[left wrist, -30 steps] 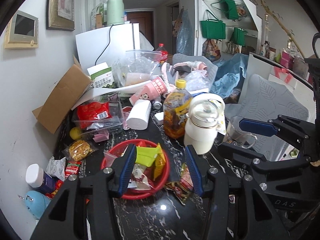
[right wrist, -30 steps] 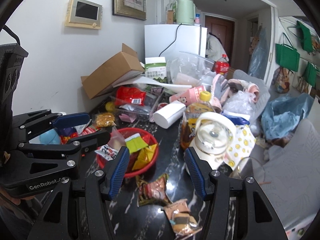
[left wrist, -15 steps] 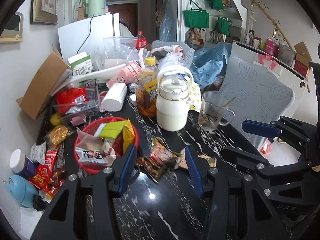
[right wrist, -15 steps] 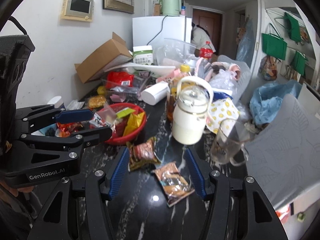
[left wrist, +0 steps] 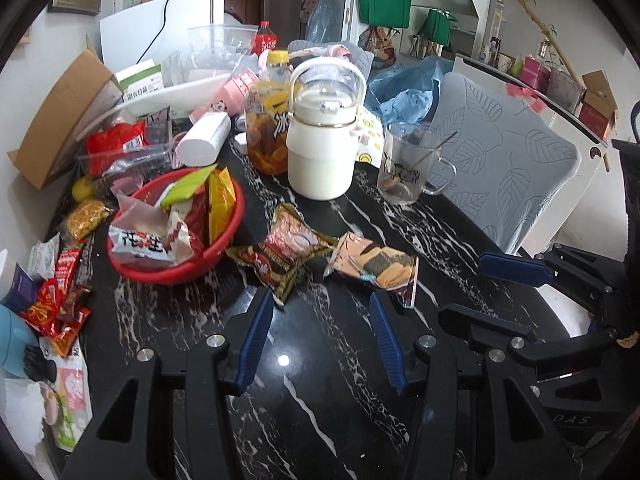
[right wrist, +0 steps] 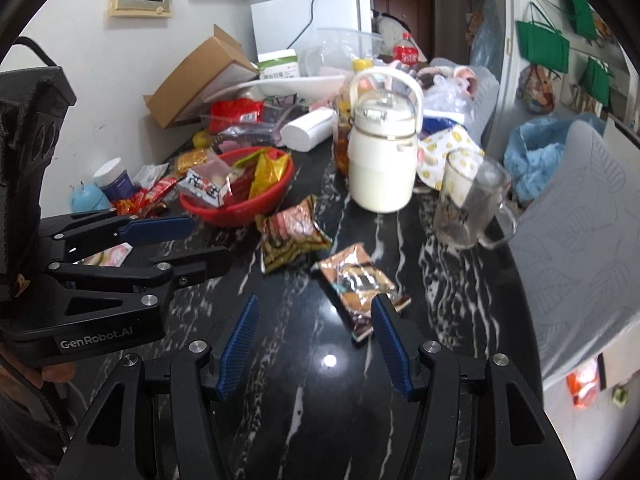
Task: Organize snacks
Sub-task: 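Move the left gripper to the peanut snack bag while the right approaches the seaweed cracker packet, then grasp the peanut snack bag with the left gripper while the right grasps the seaweed cracker packet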
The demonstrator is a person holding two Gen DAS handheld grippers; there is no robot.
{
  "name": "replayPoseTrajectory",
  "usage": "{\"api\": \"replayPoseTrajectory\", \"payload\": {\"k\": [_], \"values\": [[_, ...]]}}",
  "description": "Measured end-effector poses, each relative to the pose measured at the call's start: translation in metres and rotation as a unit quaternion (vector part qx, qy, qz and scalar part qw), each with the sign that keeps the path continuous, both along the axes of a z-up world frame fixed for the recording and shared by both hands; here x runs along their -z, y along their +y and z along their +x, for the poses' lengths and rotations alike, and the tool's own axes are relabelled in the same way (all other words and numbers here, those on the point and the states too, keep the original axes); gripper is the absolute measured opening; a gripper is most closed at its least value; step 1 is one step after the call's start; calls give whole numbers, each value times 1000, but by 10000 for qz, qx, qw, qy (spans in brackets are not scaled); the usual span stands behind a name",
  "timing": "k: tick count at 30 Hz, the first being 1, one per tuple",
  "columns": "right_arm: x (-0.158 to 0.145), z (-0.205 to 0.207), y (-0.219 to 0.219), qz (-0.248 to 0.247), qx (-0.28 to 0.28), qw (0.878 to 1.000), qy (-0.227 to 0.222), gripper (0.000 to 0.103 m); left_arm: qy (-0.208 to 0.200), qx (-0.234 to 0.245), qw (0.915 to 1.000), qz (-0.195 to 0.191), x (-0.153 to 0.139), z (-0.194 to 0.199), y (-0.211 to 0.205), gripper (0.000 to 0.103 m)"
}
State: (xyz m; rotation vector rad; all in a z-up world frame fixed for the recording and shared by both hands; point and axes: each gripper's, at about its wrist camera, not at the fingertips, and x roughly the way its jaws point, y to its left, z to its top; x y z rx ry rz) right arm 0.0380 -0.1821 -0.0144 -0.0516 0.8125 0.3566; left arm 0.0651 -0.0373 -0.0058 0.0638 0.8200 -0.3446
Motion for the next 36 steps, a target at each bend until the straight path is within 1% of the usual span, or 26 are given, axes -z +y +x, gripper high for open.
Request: {"api": "replayPoseTrajectory", "payload": {"k": [2, 4, 6, 9, 10, 12, 16, 18, 22, 26, 30, 36], "values": [[9, 0, -3, 33, 24, 9999, 99, 64, 81, 6, 10000, -51, 7, -1, 1, 49], [17, 1, -5, 55, 43, 9998, 194, 64, 128, 18, 9999, -95, 12, -1, 3, 49], [23, 3, -6, 80, 56, 9996, 282, 68, 147, 13, 9998, -116, 17, 0, 4, 49], [35, 8, -9, 90, 86, 9991, 411, 70, 157, -30, 9998, -124, 24, 4, 8, 49], [38, 10, -10, 87, 98, 9989, 458, 70, 178, -38, 9998, -124, 27, 6, 8, 49], [46, 17, -11, 87, 101, 9984, 549, 74, 236, -61, 9996, -137, 31, 12, 10, 49], [54, 30, -13, 29, 78, 9981, 604, 78, 314, -103, 9993, -172, 38, 27, 11, 49], [58, 40, -14, -14, 49, 9980, 637, 81, 312, -104, 9994, -140, 40, 36, 10, 49], [66, 58, -14, -78, -41, 9974, 719, 81, 289, -39, 9996, 31, 42, 55, 2, 49], [74, 77, -14, -189, -177, 9962, 835, 81, 421, 25, 9991, -30, 46, 77, -2, 49], [81, 92, -12, -230, -374, 9946, 939, 87, 470, 130, 9988, 37, 50, 94, -8, 49], [89, 109, -9, -404, -535, 9929, 978, 88, 337, 316, 9986, 238, 50, 113, -18, 49]]}}
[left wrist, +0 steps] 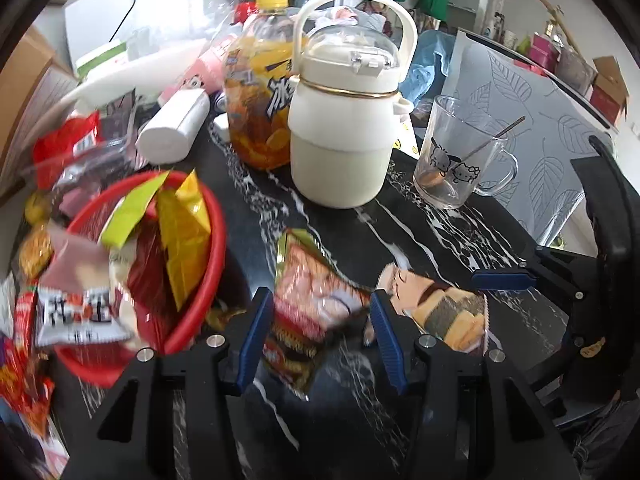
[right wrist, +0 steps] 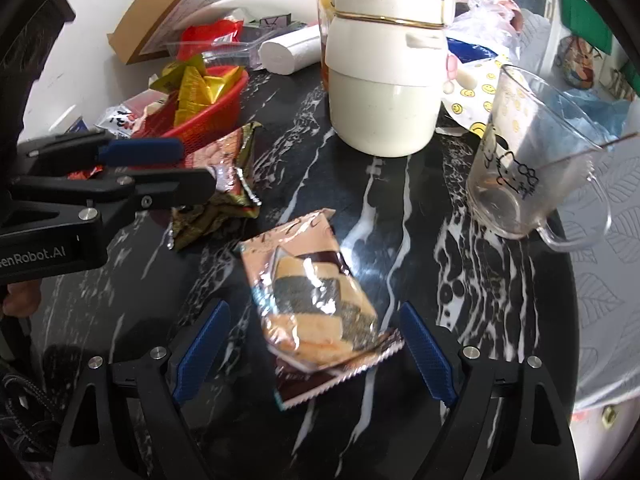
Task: Organize snacks
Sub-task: 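Grasp the peanut snack bag with the left gripper while the right grasps the seaweed cracker packet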
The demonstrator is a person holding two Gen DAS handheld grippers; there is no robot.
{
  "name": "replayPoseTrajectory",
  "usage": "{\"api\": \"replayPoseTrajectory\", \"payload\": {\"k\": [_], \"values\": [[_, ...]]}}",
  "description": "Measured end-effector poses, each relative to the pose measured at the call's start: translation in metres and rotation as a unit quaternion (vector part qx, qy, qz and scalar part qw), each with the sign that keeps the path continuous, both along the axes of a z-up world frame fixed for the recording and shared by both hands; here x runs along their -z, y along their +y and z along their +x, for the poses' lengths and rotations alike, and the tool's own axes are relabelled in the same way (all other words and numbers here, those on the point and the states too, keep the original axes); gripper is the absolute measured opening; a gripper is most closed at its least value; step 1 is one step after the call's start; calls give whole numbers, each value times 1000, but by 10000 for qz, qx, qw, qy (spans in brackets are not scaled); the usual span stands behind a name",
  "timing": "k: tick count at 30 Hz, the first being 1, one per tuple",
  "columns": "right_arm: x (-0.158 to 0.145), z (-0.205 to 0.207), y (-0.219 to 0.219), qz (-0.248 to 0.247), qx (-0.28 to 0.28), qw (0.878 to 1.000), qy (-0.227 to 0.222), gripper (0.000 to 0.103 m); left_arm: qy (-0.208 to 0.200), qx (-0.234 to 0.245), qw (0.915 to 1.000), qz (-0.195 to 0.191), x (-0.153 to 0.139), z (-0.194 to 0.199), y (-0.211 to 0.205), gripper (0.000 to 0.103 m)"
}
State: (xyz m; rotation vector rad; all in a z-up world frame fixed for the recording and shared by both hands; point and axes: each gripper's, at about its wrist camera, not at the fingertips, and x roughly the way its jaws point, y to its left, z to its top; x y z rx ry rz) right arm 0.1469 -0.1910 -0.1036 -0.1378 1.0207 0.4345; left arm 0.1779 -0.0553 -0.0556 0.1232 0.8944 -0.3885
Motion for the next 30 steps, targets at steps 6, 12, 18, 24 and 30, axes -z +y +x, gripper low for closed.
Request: {"api": "replayPoseTrajectory", "payload": {"k": [6, 12, 18, 24, 30], "values": [[9, 11, 1, -9, -45, 9999, 148, 87, 251, 167, 9995, 112, 11, 18, -4, 49], [10, 10, -16, 162, 261, 9993, 192, 68, 376, 269, 9987, 236, 16, 18, -11, 53], [4, -5, -31, 79, 399, 9991, 77, 56, 422, 427, 9955, 735, 27, 5, -23, 68], [3, -26, -37, 64, 486, 9988, 99, 54, 662, 206, 9968, 392, 33, -6, -11, 60], [3, -44, -37, 113, 545, 9983, 147, 54, 846, 183, 9960, 235, 35, -23, -8, 44]]}}
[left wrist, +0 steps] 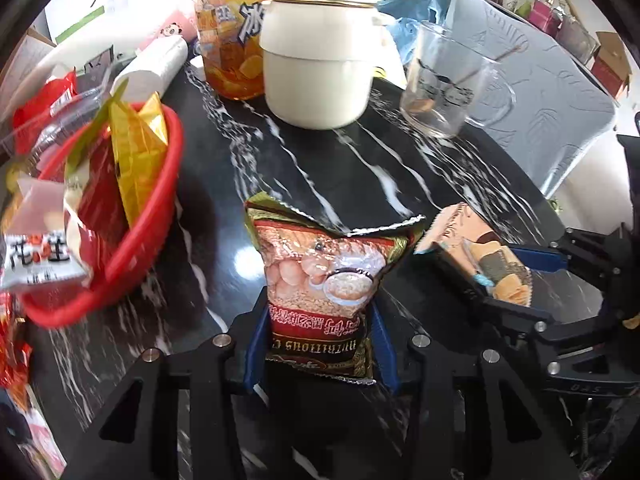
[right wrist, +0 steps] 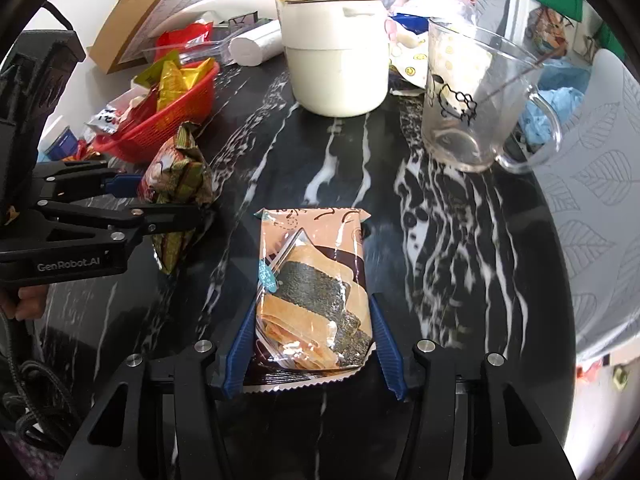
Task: Organize snacks
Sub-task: 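Grasp the peanut snack bag with the left gripper while the right grasps the seaweed cracker packet, then lift the peanut bag with the left gripper while the right lifts the cracker packet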
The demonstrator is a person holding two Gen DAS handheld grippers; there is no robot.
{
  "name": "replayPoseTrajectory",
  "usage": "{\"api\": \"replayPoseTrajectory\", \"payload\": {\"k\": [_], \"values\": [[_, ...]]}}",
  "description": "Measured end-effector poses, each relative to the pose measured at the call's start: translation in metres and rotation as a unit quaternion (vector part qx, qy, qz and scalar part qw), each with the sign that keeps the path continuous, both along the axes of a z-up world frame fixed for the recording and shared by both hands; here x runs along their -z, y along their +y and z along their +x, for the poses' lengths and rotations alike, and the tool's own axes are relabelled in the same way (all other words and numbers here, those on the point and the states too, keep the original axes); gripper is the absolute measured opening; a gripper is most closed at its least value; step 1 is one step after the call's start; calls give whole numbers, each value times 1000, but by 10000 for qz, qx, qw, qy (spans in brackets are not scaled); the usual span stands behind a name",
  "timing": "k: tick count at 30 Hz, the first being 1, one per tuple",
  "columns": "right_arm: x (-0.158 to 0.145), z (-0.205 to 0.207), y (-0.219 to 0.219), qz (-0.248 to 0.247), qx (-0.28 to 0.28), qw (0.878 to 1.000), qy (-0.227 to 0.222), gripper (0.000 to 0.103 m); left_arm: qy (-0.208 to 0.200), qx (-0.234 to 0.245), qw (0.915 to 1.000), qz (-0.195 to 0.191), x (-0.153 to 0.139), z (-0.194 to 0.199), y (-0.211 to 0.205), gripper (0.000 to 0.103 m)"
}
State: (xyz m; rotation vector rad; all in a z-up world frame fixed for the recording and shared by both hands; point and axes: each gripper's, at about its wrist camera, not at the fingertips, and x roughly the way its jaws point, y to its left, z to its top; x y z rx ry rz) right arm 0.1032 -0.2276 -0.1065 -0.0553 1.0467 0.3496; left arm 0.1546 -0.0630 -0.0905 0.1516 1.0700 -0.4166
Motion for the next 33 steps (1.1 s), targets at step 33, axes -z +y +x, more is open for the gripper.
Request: {"api": "replayPoseTrajectory", "payload": {"k": [33], "values": [[7, -85, -4, -130, 297, 9994, -87, 76, -123, 199, 9995, 210, 14, -75, -25, 66]]}}
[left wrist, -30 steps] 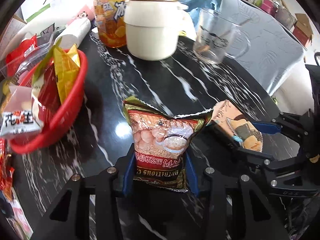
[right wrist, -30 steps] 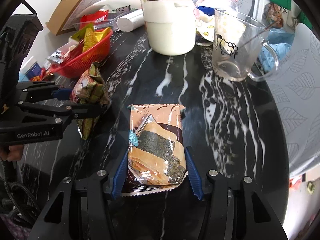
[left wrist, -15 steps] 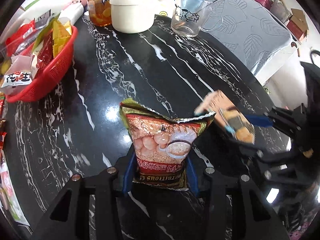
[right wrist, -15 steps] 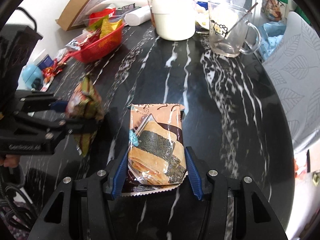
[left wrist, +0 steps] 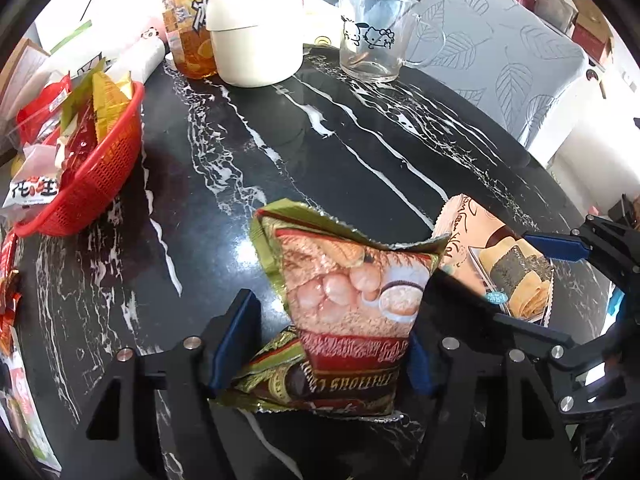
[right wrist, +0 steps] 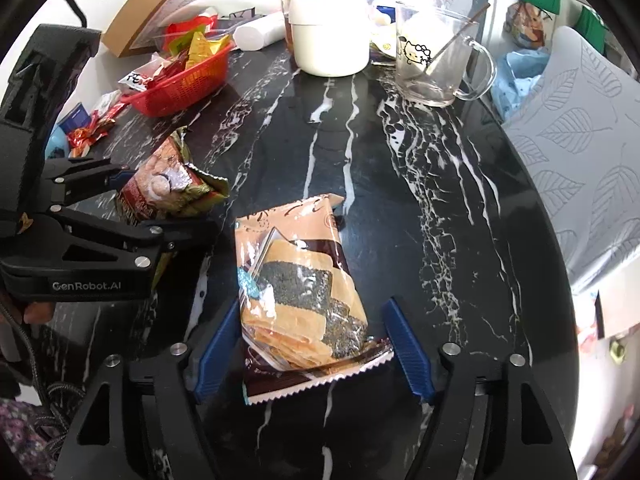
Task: Organize snacks
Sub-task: 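Lift the peanut bag with the left gripper while the right lifts the cracker packet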
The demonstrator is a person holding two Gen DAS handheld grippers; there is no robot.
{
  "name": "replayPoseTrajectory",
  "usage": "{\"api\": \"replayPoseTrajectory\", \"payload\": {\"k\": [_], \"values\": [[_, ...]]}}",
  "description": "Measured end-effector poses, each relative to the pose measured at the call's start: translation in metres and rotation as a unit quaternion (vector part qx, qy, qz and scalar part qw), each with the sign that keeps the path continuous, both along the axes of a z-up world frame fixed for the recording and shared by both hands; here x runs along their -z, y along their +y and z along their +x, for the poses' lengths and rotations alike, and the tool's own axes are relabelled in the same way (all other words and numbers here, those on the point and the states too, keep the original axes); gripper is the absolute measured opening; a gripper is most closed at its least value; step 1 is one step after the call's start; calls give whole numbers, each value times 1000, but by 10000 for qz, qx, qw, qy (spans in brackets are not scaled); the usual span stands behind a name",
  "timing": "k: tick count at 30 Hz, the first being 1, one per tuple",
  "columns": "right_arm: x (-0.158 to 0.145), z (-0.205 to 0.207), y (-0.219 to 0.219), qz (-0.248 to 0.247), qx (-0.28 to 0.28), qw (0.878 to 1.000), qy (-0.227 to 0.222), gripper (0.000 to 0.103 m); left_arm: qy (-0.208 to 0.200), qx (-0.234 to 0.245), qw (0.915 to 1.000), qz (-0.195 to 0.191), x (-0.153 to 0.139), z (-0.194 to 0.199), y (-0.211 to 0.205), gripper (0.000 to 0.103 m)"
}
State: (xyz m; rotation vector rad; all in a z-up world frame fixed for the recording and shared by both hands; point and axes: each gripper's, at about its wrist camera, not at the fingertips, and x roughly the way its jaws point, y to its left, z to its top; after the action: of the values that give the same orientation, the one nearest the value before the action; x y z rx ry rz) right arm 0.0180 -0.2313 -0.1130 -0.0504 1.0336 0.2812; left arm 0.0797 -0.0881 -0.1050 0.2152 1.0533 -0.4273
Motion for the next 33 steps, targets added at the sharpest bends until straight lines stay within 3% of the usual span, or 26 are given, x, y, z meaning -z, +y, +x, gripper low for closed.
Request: {"api": "replayPoseTrajectory", "payload": {"k": [4, 6, 7, 8, 10, 19, 33], "values": [[0, 4, 2, -12, -48, 10000, -9, 79, 35, -2, 9999, -97, 0, -4, 4, 65], [1, 5, 4, -53, -86, 9999, -22, 77, 6, 6, 10000, -69, -2, -7, 4, 51], [1, 5, 4, -59, -108, 9999, -52, 72, 18, 9, 10000, -49, -3, -8, 3, 44], [0, 5, 4, -89, -85, 9999, -105, 55, 30, -13, 10000, -39, -3, -8, 3, 43], [-1, 5, 3, -88, -21, 9999, -116, 53, 88, -73, 9999, -50, -3, -8, 4, 40], [-4, 0, -4, 248, 77, 9996, -77, 52, 520, -198, 9970, -529, -8, -12, 13, 40], [-19, -6, 26, 555, -438, 9972, -232, 52, 261, -628, 9955, -666, -33, -33, 46, 40]]}}
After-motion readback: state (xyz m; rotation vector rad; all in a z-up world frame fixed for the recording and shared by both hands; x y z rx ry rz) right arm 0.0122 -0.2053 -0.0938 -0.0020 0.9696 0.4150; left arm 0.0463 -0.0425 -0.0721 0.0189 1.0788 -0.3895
